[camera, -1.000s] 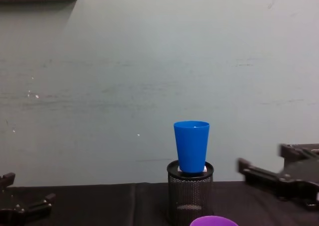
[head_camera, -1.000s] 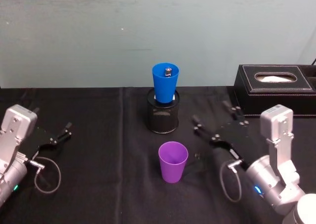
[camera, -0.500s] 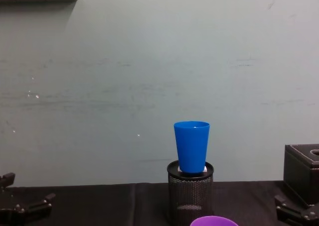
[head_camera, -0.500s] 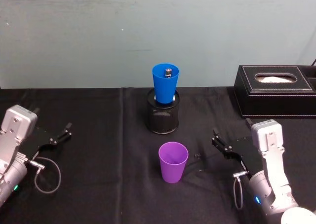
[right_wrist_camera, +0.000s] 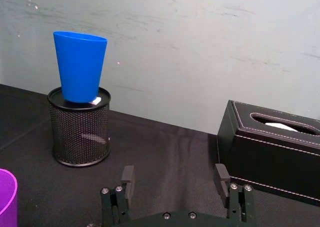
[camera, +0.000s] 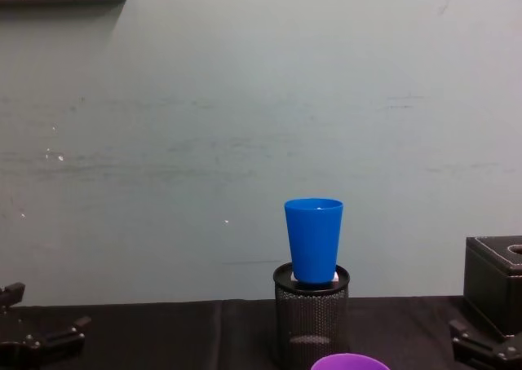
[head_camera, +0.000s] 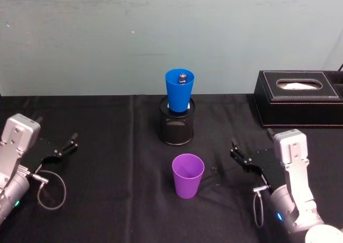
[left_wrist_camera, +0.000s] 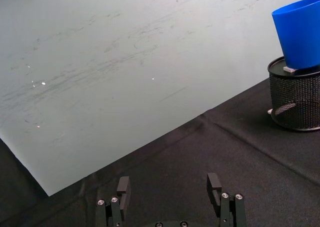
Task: Pick up one cup with a gripper and tap it against the other cup.
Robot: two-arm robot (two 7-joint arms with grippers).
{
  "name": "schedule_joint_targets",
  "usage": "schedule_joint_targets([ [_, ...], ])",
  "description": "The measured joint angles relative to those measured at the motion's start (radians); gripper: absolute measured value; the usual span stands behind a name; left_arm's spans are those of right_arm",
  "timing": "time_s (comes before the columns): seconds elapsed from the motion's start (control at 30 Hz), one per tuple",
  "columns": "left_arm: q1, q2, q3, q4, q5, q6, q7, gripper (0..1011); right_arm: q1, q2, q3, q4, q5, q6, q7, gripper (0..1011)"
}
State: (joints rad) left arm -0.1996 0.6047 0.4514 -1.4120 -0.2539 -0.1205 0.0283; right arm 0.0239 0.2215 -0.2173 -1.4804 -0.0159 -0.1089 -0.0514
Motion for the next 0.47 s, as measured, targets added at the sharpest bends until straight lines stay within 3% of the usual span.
schedule_joint_targets([
  [0.47, 0.0, 0.0, 0.0, 0.0, 0.0, 0.0, 0.0, 1000, 0.0, 0.0, 0.0, -0.001, 0.003, 0.003, 0.0, 1003],
])
